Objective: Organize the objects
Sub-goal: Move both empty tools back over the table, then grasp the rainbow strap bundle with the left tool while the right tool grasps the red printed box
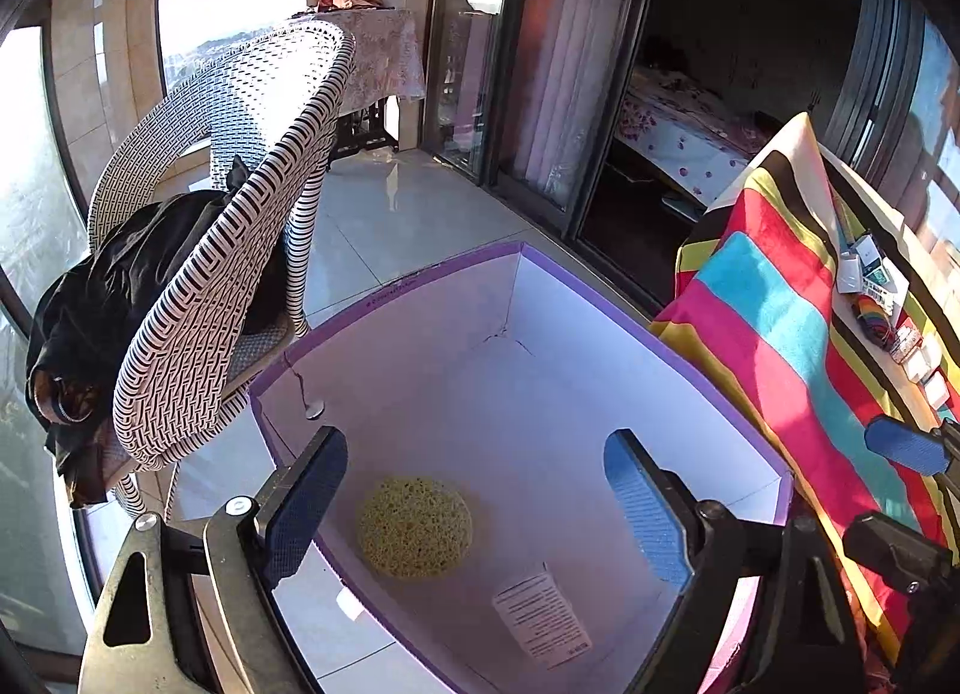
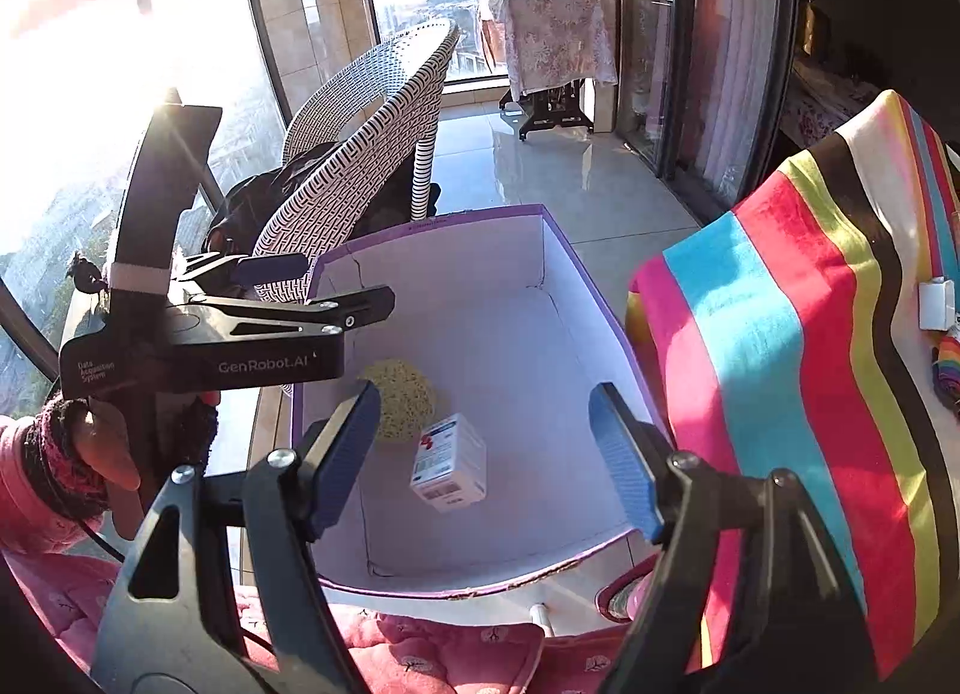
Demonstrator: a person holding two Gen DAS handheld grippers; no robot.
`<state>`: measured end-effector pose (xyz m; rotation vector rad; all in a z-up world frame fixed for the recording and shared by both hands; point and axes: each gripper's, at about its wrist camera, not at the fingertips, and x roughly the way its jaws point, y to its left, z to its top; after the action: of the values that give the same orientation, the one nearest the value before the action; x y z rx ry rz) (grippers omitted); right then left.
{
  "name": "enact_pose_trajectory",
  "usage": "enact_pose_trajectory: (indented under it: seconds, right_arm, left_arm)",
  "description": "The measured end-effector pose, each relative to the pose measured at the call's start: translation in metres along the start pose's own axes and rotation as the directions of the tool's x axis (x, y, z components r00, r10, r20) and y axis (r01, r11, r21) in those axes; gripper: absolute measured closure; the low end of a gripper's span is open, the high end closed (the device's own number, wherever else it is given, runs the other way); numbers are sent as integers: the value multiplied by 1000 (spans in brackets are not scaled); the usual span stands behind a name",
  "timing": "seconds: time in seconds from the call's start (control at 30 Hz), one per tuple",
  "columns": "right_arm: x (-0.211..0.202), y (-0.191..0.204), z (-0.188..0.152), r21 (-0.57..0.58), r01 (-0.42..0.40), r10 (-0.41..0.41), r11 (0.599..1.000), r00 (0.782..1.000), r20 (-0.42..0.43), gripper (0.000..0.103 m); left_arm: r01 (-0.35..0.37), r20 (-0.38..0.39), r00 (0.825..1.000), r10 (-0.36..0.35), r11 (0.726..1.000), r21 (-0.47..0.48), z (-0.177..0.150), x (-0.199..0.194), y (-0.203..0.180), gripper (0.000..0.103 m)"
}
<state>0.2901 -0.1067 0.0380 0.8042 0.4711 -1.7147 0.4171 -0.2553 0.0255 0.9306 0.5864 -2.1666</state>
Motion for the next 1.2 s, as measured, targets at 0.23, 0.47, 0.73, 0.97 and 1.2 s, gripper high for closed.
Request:
enact_pose_trajectory:
  seconds: [0.23, 0.47, 0.73, 0.97, 1.2]
  right_arm:
    - [-29, -73, -23, 209, 135, -138, 968, 990, 0, 26]
    - [-94, -172, -74, 452, 336, -363, 826, 931, -30, 26]
    - [-158, -240, -147, 659, 413, -469, 629, 877, -102, 25]
    - [-173, -258, -165, 714, 384, -478, 586, 875, -78, 25]
    - [-162, -270, -168, 730, 350, -439, 588, 895, -76, 23]
  left_arm:
    - [132, 8, 991, -133, 988, 79, 10, 10, -67, 14]
    - [346, -89, 936, -340, 845, 408, 18, 32, -229, 14]
    - [597, -439, 802, -405, 498, 629, 37, 125, -413, 14]
    - [551, -433, 830, -353, 393, 736, 60, 164, -491, 14]
    - [511, -372, 840, -394, 350, 785, 52, 153, -508, 36]
